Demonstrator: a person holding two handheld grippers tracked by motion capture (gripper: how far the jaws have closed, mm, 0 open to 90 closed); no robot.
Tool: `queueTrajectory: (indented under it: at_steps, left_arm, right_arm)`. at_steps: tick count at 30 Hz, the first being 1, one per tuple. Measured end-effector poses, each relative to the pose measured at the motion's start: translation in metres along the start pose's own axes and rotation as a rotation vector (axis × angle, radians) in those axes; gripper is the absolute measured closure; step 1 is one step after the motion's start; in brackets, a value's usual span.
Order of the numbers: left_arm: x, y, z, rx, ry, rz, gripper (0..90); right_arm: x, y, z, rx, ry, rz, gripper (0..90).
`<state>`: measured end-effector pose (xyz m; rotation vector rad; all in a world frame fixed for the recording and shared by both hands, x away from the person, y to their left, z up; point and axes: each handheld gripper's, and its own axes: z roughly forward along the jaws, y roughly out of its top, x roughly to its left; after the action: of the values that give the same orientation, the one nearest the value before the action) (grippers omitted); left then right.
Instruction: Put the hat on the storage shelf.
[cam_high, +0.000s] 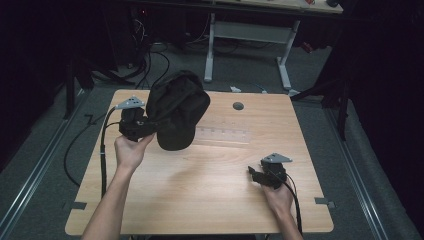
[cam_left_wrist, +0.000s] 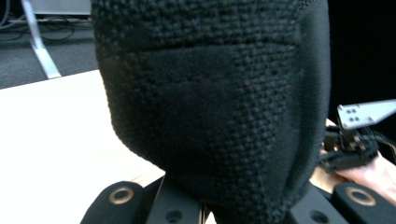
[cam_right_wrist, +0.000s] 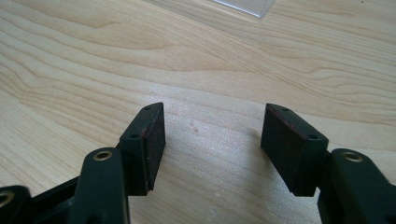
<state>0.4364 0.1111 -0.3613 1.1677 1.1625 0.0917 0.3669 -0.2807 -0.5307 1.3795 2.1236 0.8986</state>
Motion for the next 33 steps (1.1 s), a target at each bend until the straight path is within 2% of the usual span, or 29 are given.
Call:
queueTrajectory:
  at_steps: [8,15,22,26,33]
  left_arm:
    - [0.011,0.010,0.007,-0.071,0.045,-0.032,85.8]
    - [0.011,0.018,0.020,-0.112,0.099,-0.015,85.7]
    - [0.011,0.021,0.033,-0.128,0.147,0.004,85.7]
    - [0.015,0.022,0.040,-0.142,0.175,-0.010,85.6]
    - [0.019,0.021,0.046,-0.150,0.215,0.002,85.5]
  right_arm:
    - [0.000,0.000,0.000,0.002,-0.007,0.006,38.8]
    - [0.001,0.000,0.000,0.001,-0.014,0.008,38.5]
    - [0.001,0.000,0.000,0.001,-0.014,0.008,38.5]
    - [0.001,0.000,0.000,0.002,-0.015,0.010,38.4]
    - [0.001,0.000,0.000,0.002,-0.015,0.010,38.4]
